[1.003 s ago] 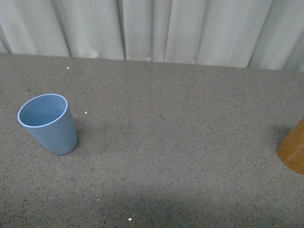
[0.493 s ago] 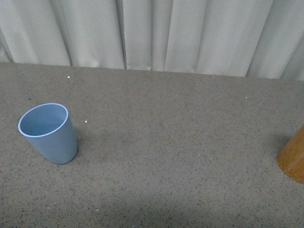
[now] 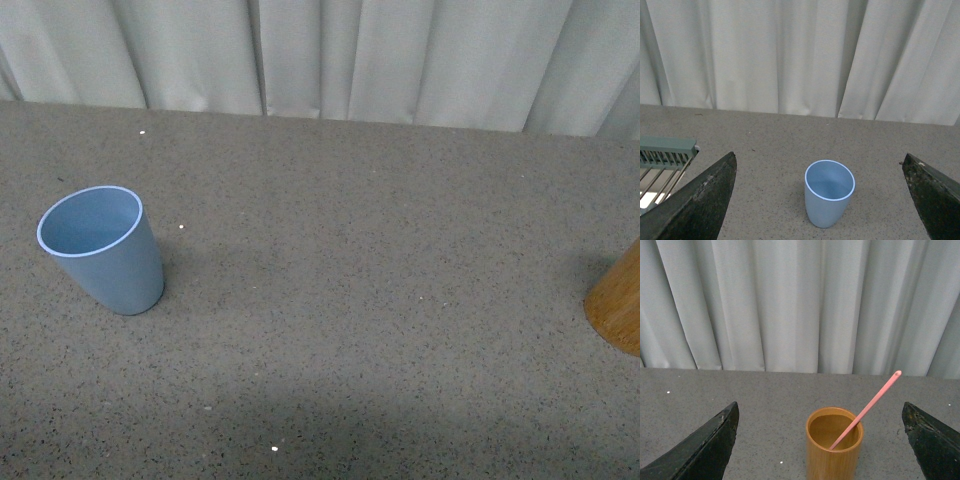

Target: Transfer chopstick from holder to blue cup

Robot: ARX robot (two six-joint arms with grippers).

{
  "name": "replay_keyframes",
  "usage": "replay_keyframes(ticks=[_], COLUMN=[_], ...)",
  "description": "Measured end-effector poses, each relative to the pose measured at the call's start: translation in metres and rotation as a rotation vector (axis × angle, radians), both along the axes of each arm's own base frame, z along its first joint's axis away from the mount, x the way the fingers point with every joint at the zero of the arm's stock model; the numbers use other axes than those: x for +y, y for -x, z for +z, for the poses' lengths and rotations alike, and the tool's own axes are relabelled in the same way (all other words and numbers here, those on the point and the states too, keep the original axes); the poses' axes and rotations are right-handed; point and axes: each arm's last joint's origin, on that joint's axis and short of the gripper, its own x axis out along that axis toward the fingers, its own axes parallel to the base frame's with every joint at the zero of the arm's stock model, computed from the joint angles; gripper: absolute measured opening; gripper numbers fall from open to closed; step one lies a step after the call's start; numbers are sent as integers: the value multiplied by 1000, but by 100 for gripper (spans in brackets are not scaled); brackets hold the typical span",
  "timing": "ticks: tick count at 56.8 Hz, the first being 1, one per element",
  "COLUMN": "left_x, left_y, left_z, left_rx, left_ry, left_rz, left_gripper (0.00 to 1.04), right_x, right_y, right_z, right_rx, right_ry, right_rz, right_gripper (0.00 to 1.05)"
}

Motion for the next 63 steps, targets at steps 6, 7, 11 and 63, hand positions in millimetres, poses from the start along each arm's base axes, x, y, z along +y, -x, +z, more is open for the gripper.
replay_keyframes(ticks=[6, 7, 11, 63], left_x=[0, 0, 0, -43], left_y=[0, 0, 0, -98], left_z=[0, 0, 0, -18], left_rx=[0, 0, 0, 618], left_ry=[0, 0, 0, 513], left_rz=[0, 0, 0, -225], left_gripper=[98, 98, 98, 98], right_x=[0, 0, 0, 0], right_y=[0, 0, 0, 0], right_z=[0, 0, 0, 0], right_rx=[0, 0, 0, 0], right_ry=[0, 0, 0, 0], right_rz=[0, 0, 0, 0], right_gripper=[95, 95, 95, 95])
